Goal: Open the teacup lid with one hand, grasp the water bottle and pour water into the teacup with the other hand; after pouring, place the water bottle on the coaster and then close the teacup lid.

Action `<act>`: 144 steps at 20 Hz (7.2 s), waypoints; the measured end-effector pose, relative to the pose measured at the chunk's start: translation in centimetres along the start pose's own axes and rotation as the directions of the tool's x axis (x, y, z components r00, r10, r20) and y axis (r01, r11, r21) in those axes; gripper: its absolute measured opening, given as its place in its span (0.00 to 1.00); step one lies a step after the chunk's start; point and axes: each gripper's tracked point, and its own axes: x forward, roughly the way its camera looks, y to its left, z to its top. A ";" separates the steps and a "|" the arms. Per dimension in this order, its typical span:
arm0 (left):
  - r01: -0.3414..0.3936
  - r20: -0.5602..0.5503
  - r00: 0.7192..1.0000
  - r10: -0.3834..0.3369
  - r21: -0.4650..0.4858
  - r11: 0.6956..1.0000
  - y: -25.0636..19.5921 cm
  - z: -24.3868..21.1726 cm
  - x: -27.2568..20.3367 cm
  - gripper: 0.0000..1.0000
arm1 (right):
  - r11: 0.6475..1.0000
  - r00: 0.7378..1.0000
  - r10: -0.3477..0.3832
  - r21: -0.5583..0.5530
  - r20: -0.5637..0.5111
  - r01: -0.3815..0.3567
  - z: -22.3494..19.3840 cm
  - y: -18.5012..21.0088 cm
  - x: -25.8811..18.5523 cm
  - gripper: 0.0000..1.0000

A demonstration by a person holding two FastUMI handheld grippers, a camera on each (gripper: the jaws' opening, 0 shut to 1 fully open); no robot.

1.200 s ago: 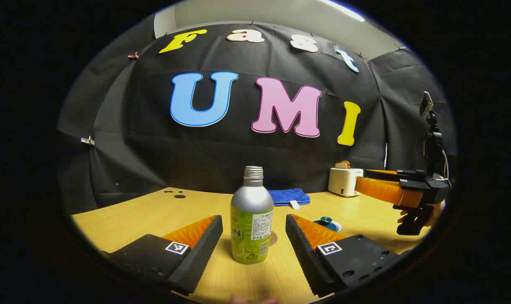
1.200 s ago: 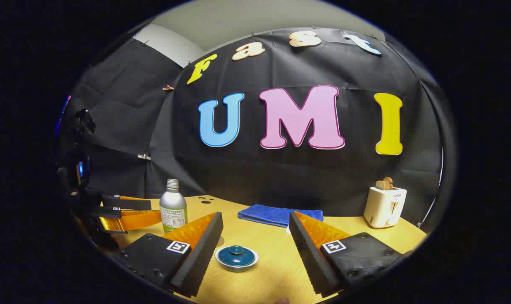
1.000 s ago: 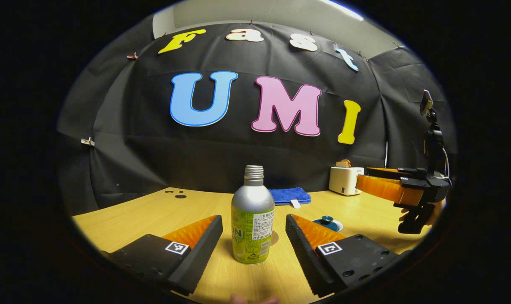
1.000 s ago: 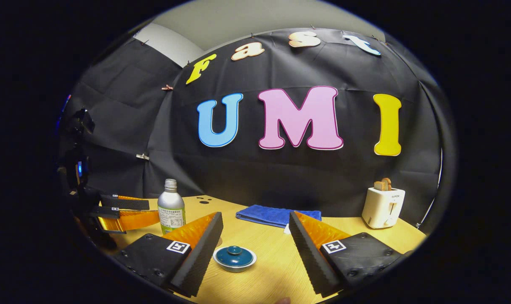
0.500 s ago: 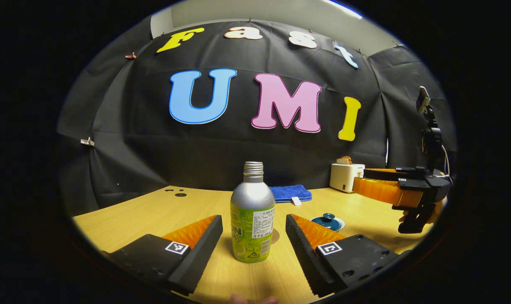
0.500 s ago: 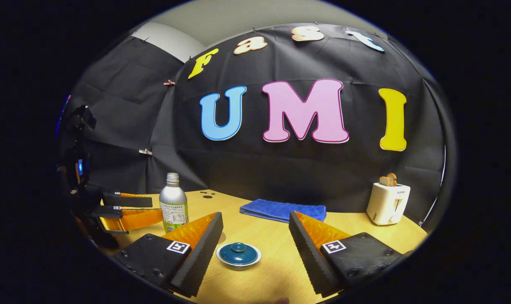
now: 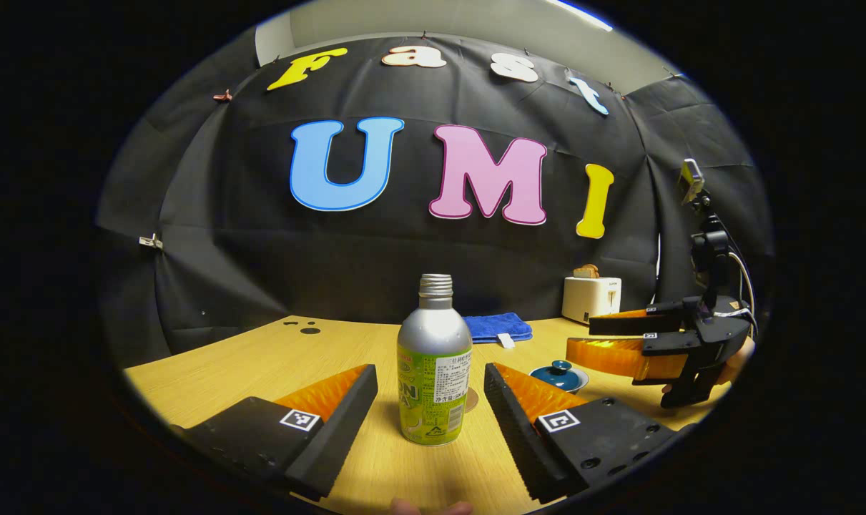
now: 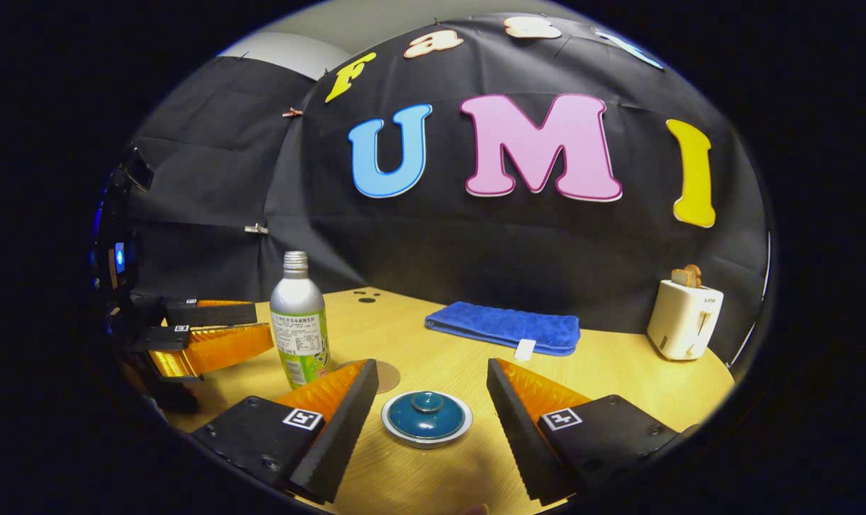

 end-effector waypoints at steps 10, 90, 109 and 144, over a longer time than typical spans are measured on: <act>0.001 -0.016 1.000 -0.001 -0.030 1.000 0.4 -0.7 0.1 0.95 | 0.998 0.993 0.008 0.058 -0.115 -0.001 -3.2 0.0 2.1 0.72; 0.140 -0.097 0.990 0.105 0.796 -0.589 -3.6 1.2 8.8 0.82 | 0.977 0.967 -0.175 0.154 0.183 0.148 5.0 -13.7 -12.6 0.25; 0.126 -0.128 0.989 0.074 0.471 -0.873 -7.7 2.9 10.2 0.82 | 0.974 0.963 -0.177 0.176 0.203 0.142 5.5 -14.2 -13.1 0.25; 0.167 -0.128 0.984 -0.123 0.429 0.888 -8.2 -1.5 7.4 0.80 | 0.976 0.967 -0.165 0.172 0.196 0.132 5.5 -13.7 -13.0 0.25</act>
